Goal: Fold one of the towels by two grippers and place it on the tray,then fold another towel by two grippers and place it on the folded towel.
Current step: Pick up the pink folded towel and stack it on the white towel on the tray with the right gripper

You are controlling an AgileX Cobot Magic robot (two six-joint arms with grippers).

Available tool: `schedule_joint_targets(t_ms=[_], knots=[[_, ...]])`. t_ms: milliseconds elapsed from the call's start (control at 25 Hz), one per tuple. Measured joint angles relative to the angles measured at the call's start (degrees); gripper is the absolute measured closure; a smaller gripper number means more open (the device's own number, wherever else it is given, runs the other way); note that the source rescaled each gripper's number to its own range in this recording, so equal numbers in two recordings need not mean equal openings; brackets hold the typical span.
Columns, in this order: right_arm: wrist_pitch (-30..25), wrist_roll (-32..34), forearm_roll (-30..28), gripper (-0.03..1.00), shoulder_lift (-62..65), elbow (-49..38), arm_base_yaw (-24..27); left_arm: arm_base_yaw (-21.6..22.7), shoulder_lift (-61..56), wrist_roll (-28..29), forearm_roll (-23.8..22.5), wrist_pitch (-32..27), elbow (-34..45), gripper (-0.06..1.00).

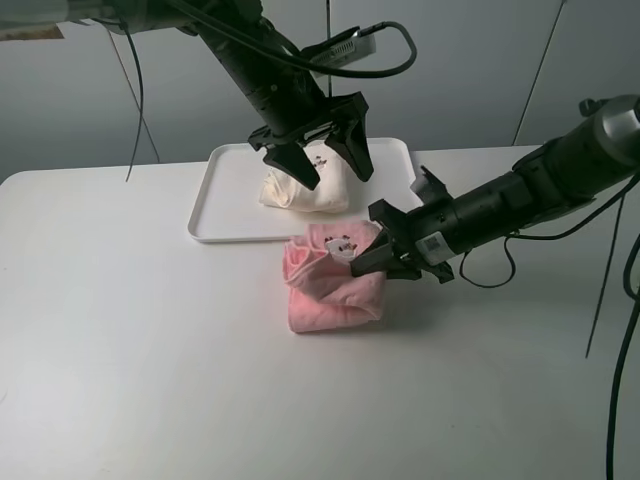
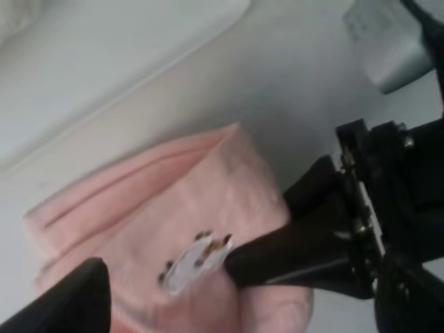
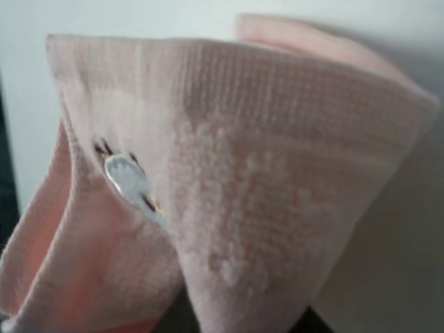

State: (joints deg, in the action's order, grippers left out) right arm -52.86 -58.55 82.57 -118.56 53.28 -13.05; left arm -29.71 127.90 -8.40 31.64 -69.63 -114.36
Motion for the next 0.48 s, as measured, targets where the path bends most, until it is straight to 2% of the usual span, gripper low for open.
schedule_joint_targets(t_ms=[160, 480], knots=[[-7.6, 0.1, -0.5, 0.85, -0.1, 6.1, 0.0, 0.1, -2.8, -2.1, 1.1, -0.1, 0.0, -0.03], [-9.3, 8.3, -7.0, 0.85, -0.5, 20.3, -1.0, 2.9, -6.4, -4.2, 3.8, 0.7, 0.0, -0.03]])
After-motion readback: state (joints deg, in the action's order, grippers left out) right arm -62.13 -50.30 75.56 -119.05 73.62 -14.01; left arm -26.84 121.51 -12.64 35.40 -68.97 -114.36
